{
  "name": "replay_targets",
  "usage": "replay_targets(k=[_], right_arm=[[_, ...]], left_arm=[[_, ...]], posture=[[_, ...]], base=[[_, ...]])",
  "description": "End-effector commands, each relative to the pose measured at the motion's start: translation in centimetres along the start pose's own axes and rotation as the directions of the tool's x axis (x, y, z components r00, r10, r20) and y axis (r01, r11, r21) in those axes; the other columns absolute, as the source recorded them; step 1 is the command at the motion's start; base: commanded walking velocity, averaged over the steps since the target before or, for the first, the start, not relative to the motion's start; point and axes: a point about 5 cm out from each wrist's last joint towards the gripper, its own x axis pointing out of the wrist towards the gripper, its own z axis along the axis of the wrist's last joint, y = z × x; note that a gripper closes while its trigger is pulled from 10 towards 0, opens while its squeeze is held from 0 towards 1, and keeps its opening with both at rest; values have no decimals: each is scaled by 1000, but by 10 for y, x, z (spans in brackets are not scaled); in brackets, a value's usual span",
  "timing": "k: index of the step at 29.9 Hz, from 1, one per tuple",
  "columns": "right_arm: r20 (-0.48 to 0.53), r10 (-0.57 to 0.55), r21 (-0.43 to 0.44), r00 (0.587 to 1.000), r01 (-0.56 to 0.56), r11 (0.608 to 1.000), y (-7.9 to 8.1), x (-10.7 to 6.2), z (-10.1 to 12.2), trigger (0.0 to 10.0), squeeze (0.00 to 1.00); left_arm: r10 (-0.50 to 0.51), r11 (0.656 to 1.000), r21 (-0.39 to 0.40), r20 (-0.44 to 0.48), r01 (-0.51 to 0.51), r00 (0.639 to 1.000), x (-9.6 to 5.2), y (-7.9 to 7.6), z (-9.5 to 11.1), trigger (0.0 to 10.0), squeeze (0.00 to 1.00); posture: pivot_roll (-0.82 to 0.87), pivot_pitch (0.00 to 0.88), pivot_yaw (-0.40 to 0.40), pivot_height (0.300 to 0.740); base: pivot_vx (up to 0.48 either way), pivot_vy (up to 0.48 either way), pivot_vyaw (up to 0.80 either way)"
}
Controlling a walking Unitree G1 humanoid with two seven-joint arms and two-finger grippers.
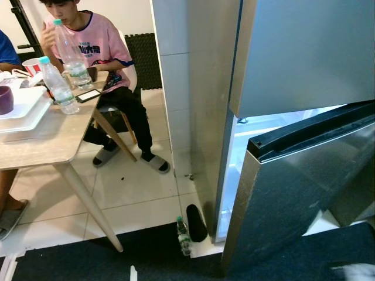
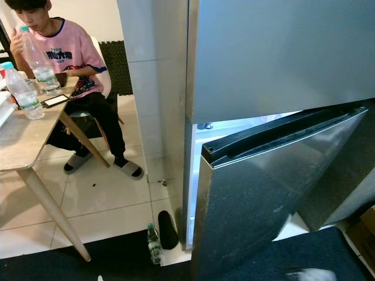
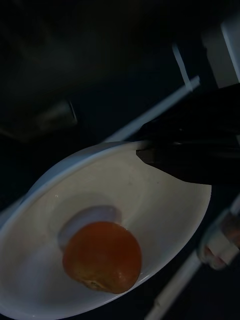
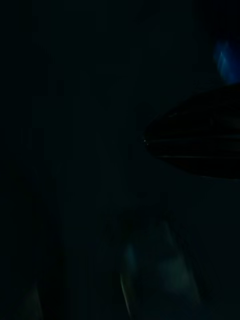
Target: Restocking fridge
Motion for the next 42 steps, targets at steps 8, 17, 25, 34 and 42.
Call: replay_targets(k=[8,17,25,34,42], right_arm=[[39,145,-47,989,-143,989,40,4,8,10000,0],[19,105,-74,994,-103,992,19,2,0,10000,0],[25,120,-95,992,-117,989,19,2,0,10000,0],[21,182,-101,983,-179,979,27,2,-2,10000,0],[17,232,-104,972,-229,968,34,2,-5,10000,0]], left_arm=[[17,1000,8,-13,-17,1000,-1,6,-5,10000,0],[21,1000,-5,-17,-21,1000,-1,4,-6,10000,0],[6,1000,6,-15,-6,1000,0,-1,-4,10000,0],[20,997,73,-34,-17,999,0,1,-4,10000,0],[23,994,104,-43,-19,999,-1,3,-4,10000,0]], posture=[[-17,34,33,740],[-25,35,22,740],[-27,36,20,740],[-26,25,22,740],[-28,28,26,740]], base=[[0,0,0],[0,0,0],[0,0,655],[0,0,775],[0,0,775]])
